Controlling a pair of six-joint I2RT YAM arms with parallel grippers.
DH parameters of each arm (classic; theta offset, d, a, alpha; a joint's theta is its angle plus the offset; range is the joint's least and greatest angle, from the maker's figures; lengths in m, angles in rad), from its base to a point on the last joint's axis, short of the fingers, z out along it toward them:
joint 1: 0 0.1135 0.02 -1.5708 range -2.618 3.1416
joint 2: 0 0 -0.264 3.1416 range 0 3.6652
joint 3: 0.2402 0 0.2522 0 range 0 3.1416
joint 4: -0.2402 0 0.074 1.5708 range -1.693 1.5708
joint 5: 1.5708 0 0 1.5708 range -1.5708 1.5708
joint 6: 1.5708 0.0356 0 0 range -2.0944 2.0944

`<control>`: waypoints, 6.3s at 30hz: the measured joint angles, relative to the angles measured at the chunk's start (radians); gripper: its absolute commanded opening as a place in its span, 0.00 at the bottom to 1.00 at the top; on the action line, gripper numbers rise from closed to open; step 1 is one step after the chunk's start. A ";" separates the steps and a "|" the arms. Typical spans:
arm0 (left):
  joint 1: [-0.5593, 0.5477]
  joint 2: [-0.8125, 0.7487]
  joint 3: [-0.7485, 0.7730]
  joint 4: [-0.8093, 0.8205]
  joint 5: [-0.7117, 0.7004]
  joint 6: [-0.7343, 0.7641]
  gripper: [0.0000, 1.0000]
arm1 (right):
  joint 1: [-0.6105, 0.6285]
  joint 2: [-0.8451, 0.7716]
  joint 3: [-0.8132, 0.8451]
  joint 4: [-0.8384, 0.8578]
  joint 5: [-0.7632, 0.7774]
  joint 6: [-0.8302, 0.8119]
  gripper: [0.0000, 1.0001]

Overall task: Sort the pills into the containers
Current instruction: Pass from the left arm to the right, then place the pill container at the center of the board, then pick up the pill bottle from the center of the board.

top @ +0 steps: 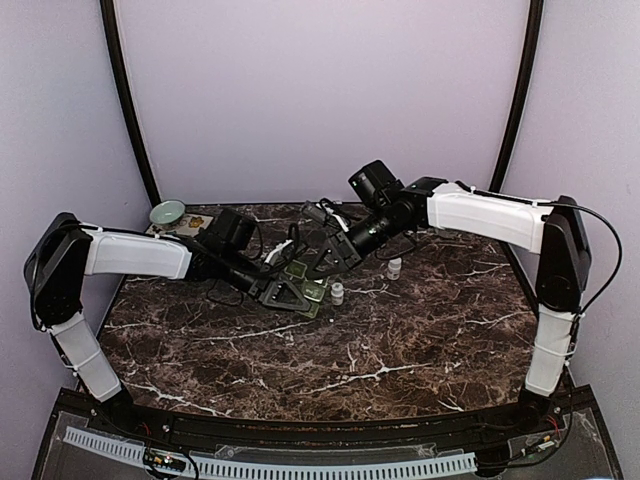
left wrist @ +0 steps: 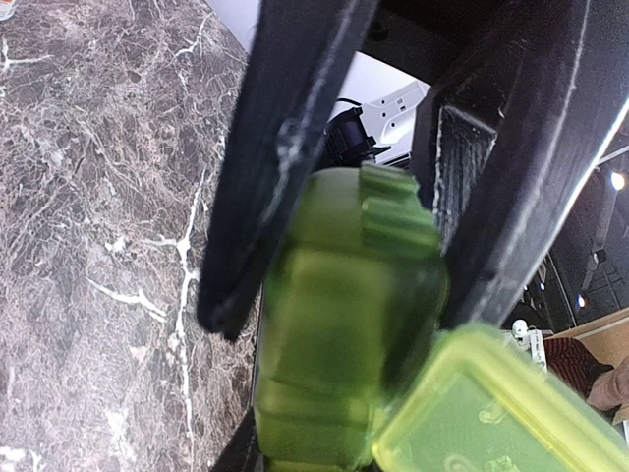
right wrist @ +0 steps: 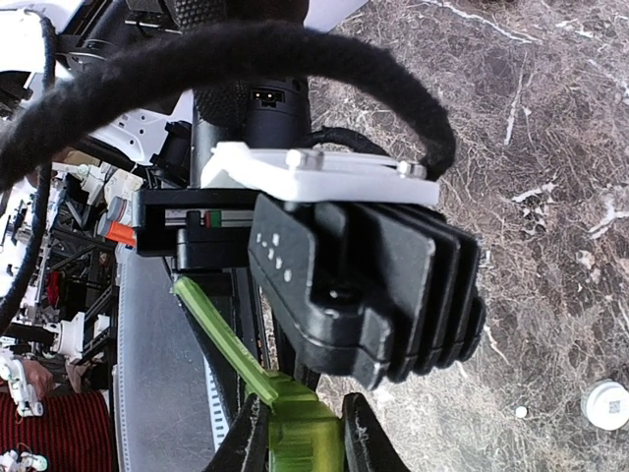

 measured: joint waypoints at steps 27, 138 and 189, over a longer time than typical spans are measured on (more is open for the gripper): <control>0.025 -0.014 -0.009 -0.018 -0.071 -0.014 0.54 | 0.000 -0.002 -0.079 0.069 0.020 0.059 0.00; 0.150 -0.204 -0.276 0.370 -0.564 -0.191 0.62 | -0.137 -0.252 -1.195 1.280 0.818 1.092 0.47; 0.154 -0.548 -0.363 0.388 -1.062 -0.092 0.89 | -0.058 -0.669 -0.603 0.799 1.462 0.064 0.80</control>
